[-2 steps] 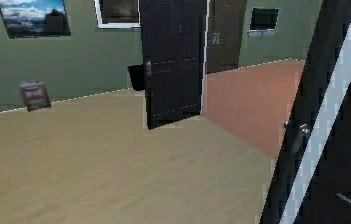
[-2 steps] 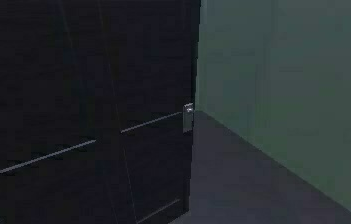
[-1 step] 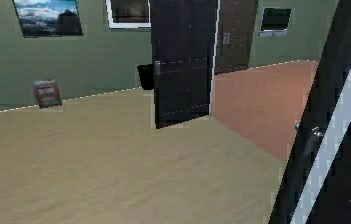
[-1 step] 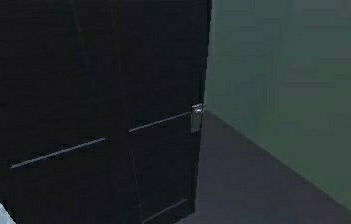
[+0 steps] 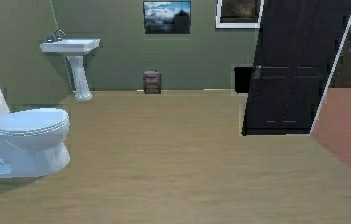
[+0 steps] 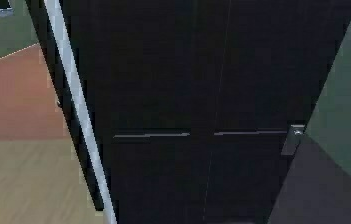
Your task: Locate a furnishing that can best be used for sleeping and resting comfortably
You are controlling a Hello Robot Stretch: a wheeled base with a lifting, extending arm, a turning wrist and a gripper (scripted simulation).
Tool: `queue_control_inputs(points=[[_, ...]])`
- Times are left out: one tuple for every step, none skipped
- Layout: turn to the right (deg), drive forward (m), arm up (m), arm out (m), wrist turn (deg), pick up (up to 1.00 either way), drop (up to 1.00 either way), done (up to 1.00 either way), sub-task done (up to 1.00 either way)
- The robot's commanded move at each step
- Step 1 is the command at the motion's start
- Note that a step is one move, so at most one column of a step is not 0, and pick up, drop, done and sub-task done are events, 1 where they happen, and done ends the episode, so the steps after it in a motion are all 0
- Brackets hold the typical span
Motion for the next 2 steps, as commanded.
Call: queue_control_inputs(points=[[0.0, 0.45, 0.00, 0.00, 0.0, 0.00, 0.00, 0.00, 0.00], [45.0, 0.00, 0.00, 0.00, 0.0, 0.00, 0.00, 0.00, 0.00]])
